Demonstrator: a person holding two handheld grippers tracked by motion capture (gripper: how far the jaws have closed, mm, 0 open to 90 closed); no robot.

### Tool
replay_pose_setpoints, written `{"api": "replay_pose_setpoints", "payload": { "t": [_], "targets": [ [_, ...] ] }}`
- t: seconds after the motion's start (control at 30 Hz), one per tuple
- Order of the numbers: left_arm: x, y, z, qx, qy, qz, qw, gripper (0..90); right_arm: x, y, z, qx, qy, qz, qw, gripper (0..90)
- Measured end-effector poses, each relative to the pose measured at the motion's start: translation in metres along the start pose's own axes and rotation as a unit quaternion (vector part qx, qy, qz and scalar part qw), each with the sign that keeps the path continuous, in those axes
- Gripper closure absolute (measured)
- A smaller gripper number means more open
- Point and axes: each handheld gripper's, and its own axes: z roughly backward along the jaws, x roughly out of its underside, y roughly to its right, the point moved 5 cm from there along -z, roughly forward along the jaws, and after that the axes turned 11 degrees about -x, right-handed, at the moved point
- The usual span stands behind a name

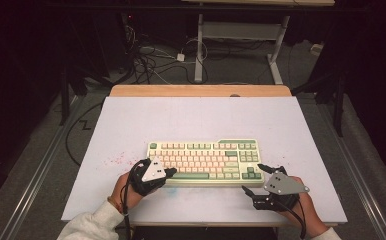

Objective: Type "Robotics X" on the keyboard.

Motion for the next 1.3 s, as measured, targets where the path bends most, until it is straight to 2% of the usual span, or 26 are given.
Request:
{"api": "replay_pose_setpoints", "payload": {
  "t": [0.13, 0.3, 0.73, 0.83, 0.87, 0.93, 1.3],
  "targets": [
    [-0.001, 0.001, -0.003, 0.000, -0.003, -0.001, 1.0000, 87.4, 0.000, 0.000, 0.000, 0.000, -0.001, 0.000, 1.0000, 20.1],
    [-0.001, 0.003, -0.008, 0.000, -0.013, -0.013, 0.9998, 87.4, 0.000, 0.000, 0.000, -0.001, -0.001, 0.001, 1.0000, 20.1],
    [0.002, 0.004, -0.015, 0.000, -0.025, -0.016, 0.9996, 87.4, 0.001, 0.000, 0.000, -0.001, -0.003, 0.001, 1.0000, 20.1],
    [0.004, 0.004, -0.017, 0.000, -0.036, -0.023, 0.9991, 87.5, 0.002, 0.000, 0.000, -0.001, -0.004, 0.000, 1.0000, 20.1],
    [0.004, 0.004, -0.017, 0.002, -0.035, -0.018, 0.9992, 87.5, 0.002, 0.000, 0.000, -0.001, -0.005, -0.001, 1.0000, 20.1],
    [0.003, 0.004, -0.016, 0.000, -0.035, -0.023, 0.9991, 87.4, 0.002, 0.000, 0.000, 0.000, -0.005, 0.000, 1.0000, 20.1],
    [-0.006, -0.003, -0.004, -0.011, -0.007, -0.013, 0.9998, 87.3, 0.001, 0.002, 0.004, 0.005, 0.001, -0.001, 1.0000, 20.1]
  ]
}}
